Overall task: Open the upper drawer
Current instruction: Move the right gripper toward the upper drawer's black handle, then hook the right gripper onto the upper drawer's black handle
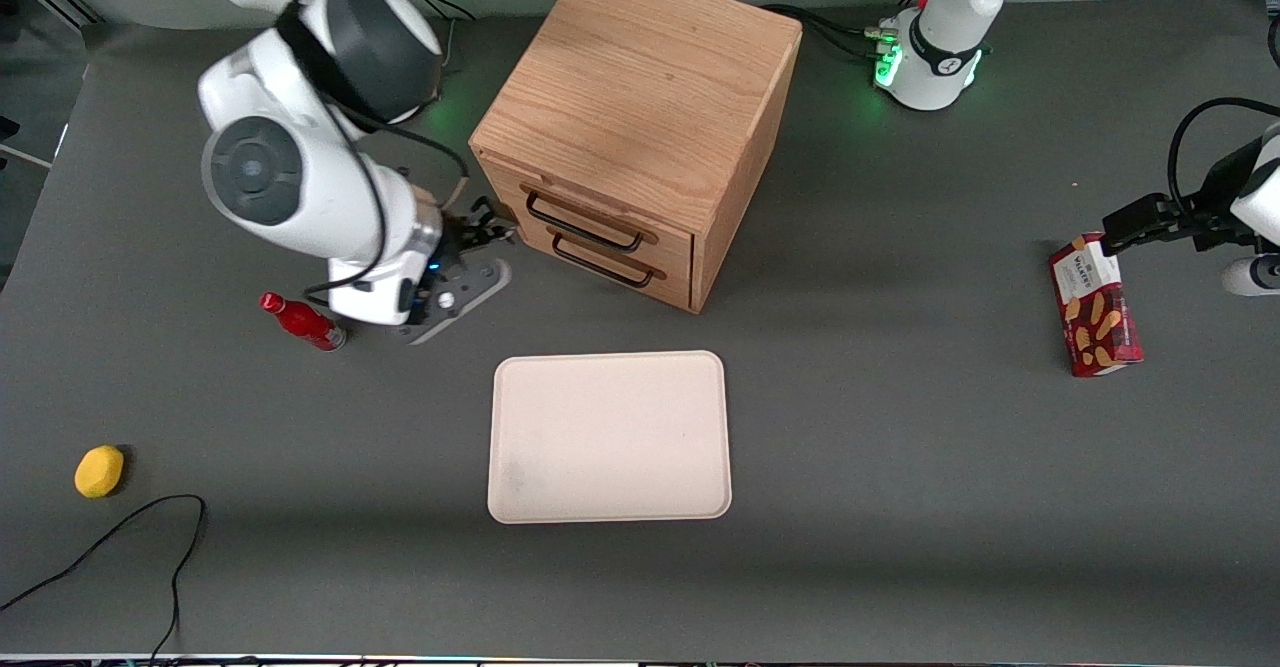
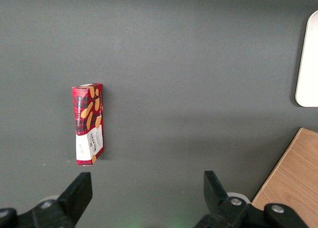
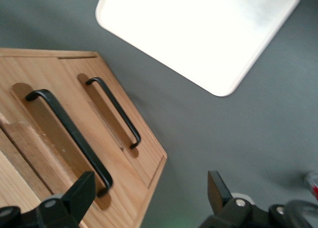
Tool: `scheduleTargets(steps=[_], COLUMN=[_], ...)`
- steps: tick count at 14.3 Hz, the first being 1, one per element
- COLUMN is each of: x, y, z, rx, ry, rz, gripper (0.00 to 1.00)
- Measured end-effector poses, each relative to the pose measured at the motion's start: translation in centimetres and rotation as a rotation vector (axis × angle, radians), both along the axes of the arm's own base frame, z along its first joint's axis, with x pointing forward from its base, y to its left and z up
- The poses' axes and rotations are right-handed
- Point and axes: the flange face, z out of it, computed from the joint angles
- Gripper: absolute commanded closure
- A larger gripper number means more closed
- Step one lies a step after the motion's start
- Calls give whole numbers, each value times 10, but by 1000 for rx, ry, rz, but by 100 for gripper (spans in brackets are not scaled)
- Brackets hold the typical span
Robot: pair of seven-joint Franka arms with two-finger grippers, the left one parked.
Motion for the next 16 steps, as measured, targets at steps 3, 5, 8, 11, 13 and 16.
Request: scheduleTargets(steps=[3, 5, 8, 11, 13, 16], x=[-9, -14, -21, -29, -34, -35], y=[29, 43, 60, 72, 79, 84], z=[-22, -35, -45, -47, -52, -65], rx=[3, 19, 30, 48, 50, 46], ry=[16, 21, 23, 21, 28, 47], rz=[96, 196, 274, 365, 396, 416], gripper=[0, 0, 0, 0, 0, 0])
